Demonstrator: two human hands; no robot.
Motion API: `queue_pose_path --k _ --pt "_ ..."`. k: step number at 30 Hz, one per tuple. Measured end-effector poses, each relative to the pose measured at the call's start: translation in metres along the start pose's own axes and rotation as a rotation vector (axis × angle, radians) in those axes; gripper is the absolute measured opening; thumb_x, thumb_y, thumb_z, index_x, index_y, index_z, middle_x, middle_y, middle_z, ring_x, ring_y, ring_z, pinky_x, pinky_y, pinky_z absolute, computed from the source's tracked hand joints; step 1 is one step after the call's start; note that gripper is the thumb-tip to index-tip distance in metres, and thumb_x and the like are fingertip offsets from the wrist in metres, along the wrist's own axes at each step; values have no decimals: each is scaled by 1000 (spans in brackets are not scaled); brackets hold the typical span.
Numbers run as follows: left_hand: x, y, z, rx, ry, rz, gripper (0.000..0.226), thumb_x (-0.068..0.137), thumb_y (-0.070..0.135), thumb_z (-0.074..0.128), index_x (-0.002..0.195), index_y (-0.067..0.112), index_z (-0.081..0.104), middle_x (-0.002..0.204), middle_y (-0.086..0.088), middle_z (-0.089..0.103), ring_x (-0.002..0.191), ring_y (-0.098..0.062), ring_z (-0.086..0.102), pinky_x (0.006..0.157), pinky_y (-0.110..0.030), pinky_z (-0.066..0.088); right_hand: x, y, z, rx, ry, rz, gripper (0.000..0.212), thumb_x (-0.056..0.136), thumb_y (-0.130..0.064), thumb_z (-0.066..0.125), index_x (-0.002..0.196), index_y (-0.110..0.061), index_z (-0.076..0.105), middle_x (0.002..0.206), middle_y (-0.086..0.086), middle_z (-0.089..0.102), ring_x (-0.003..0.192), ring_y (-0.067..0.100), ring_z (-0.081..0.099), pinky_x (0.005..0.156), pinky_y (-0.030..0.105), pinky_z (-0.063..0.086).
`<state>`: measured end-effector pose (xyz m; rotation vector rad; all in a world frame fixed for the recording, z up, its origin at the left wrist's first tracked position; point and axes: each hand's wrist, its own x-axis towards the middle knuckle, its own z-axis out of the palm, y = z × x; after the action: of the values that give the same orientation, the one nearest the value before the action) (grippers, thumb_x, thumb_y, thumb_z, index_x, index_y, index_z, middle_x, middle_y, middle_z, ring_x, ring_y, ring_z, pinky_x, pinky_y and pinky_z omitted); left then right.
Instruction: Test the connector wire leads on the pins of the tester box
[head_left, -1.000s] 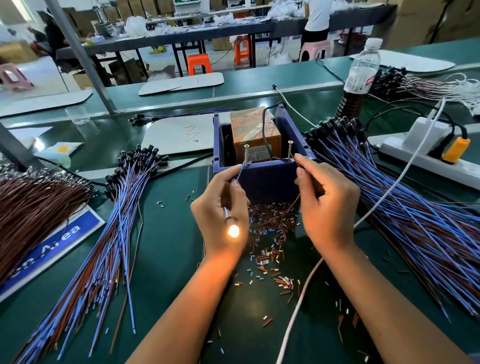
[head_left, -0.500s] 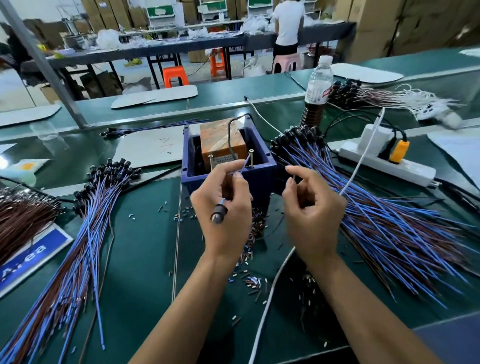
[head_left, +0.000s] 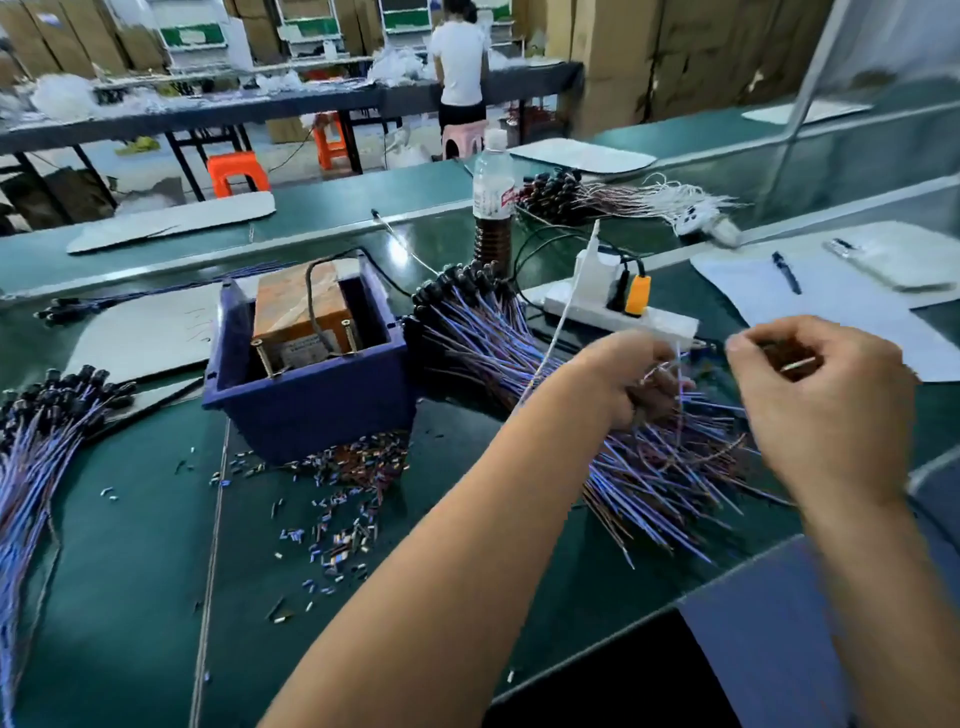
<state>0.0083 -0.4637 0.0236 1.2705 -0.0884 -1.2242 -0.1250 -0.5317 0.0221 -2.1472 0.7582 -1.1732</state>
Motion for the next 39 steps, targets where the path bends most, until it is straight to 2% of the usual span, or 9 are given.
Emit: queue_pose_path --k 3,6,12,18,22,28,31,35,39 --pt "20 1 6 -188 180 137 34 101 -7 21 76 12 36 52 -2 40 34 -3 32 29 -12 17 8 5 -16 -231 -66 -119 19 92 -35 69 93 -19 78 88 9 70 87 34 62 77 38 49" --pt "29 1 7 -322 292 287 33 100 -11 26 80 7 45 38 0 45 27 -4 38 30 -13 27 5 -3 -4 -111 -200 -149 22 95 -35 68 107 -19 76 98 5 74 91 27 66 81 33 48" --pt "22 19 -9 -714 394 495 42 103 -16 23 91 8 55 91 -21 62 47 -13 62 40 -14 48 -6 -12 45 -8 -539 -89 41 104 -39 56 144 -30 49 101 7 77 97 33 71 86 45 54" --pt "1 31 -53 -871 396 679 41 97 -26 28 110 0 56 104 -22 62 93 -28 67 81 -28 59 2 -17 48 -6 -466 -176 9 99 -28 68 105 -23 73 72 -8 69 61 4 61 61 27 46" --pt "0 29 -78 -366 724 737 31 97 -18 48 108 0 70 99 -8 69 86 -14 67 72 -15 56 11 -20 36 -140 -422 -220 15 96 -28 71 82 -24 71 68 -9 66 61 7 62 56 23 45" --pt "-1 13 -103 1045 1074 757 30 100 15 61 128 7 69 143 -11 58 135 -25 49 109 -17 32 1 -14 57 -291 -431 -217 16 91 -33 78 80 -22 76 72 -5 69 67 15 62 66 26 47" --pt "-3 6 -96 1515 1067 536 40 102 41 54 132 17 63 162 -22 31 150 -39 20 120 -48 23 -11 -7 72 -353 -479 -189 18 89 -36 79 79 -22 74 78 -2 68 74 20 61 68 29 45" --pt "-15 3 -94 1697 959 389 56 106 51 41 156 26 37 166 -30 13 154 -44 9 120 -58 20 -20 -4 79 -357 -468 -150 22 87 -37 79 73 -23 68 74 -2 66 72 24 61 66 31 46" --pt "-30 2 -91 1703 941 491 51 106 51 44 147 21 48 149 -28 44 138 -42 42 108 -50 42 -23 -14 80 -317 -457 -133 20 86 -38 82 82 -24 69 79 0 70 78 27 65 70 35 53"
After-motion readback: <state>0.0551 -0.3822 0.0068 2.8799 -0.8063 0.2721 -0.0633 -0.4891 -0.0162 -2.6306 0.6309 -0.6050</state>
